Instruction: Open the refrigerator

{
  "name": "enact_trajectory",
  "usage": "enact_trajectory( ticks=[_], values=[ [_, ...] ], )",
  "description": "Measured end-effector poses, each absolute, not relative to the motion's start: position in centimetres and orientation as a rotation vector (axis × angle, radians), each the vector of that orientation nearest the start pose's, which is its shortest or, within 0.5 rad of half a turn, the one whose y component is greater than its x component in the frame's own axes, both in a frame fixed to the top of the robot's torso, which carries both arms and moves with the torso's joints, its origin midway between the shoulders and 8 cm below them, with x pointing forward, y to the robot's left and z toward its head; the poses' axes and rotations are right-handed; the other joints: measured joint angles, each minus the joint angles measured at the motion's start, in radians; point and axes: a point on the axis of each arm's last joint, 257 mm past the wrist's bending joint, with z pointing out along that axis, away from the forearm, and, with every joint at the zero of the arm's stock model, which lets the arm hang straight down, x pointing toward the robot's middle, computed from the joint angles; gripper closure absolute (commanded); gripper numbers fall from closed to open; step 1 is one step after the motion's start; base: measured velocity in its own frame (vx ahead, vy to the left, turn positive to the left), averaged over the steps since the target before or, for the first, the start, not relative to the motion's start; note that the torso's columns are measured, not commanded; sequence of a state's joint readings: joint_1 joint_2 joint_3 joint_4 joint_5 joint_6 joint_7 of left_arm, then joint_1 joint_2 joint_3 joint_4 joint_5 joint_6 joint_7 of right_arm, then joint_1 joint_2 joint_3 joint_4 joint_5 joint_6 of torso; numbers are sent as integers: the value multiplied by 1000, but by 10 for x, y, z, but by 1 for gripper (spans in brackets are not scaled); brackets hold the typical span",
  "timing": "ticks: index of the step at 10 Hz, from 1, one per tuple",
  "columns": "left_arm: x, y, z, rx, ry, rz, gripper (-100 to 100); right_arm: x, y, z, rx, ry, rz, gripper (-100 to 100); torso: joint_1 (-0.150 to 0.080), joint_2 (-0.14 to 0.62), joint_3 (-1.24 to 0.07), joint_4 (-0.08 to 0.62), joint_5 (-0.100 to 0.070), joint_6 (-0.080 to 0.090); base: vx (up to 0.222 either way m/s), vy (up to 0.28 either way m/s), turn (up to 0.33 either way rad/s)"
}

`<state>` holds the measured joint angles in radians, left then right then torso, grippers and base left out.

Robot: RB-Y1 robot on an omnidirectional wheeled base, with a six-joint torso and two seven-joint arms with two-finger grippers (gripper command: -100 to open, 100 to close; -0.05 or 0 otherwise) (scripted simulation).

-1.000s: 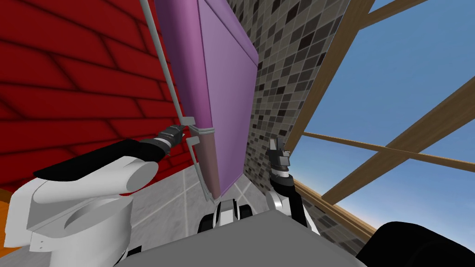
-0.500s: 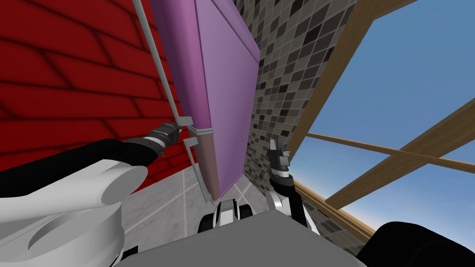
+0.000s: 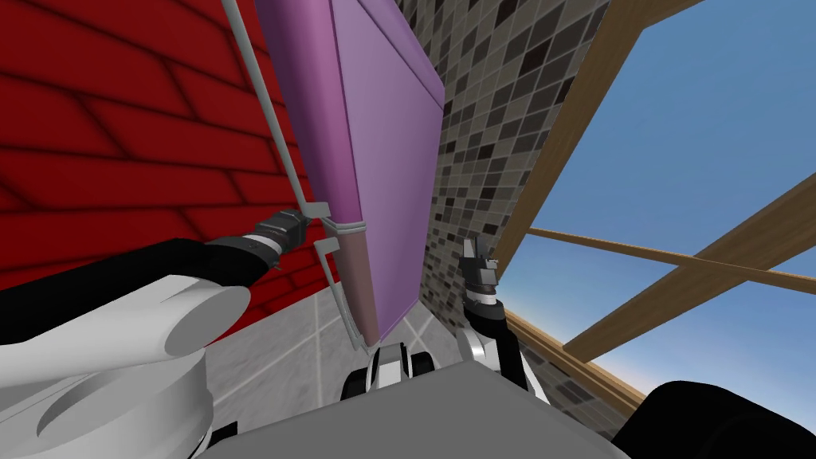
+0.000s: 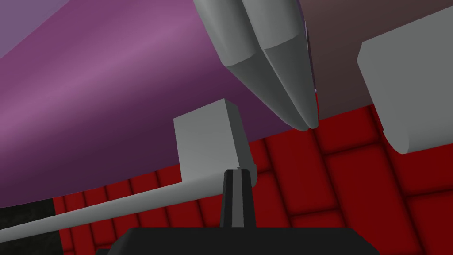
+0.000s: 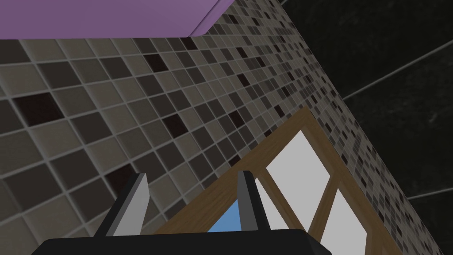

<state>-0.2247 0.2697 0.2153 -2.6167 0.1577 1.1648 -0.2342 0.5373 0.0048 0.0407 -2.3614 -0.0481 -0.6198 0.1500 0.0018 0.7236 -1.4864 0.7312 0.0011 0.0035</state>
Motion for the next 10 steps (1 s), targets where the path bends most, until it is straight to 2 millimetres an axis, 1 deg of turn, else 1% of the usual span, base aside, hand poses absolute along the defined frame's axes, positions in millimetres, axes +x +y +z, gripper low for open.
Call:
enact_trajectory(
  ticks=[1, 2, 4, 6, 8, 10],
  values=[
    [452, 270, 92, -849, 1268, -922, -100, 303, -271, 69, 516, 490, 1249, 0, 2, -1, 0, -2, 2, -1, -18, 2, -7],
    [459, 273, 84, -865, 1280, -916, -100, 303, -271, 69, 516, 490, 1249, 0, 4, -4, -2, -4, 3, 0, -26, 4, 10],
    [472, 276, 57, -919, 1341, -891, -100, 303, -271, 69, 516, 490, 1249, 0, -1, -8, -9, 3, -4, 3, -34, 9, -14],
    [481, 278, 42, -949, 1381, -877, -100, 303, -271, 69, 516, 490, 1249, 0, -1, -13, -13, 3, -5, 4, -17, 26, -33],
    [488, 277, 38, -958, 1407, -872, -100, 303, -271, 69, 516, 490, 1249, 0, 1, -18, -16, 1, -4, 5, -8, 42, -52],
    [492, 274, 38, -952, 1424, -875, -100, 303, -271, 69, 516, 490, 1249, 0, 2, -21, -18, 0, -4, 4, -12, 25, -41]
  ],
)
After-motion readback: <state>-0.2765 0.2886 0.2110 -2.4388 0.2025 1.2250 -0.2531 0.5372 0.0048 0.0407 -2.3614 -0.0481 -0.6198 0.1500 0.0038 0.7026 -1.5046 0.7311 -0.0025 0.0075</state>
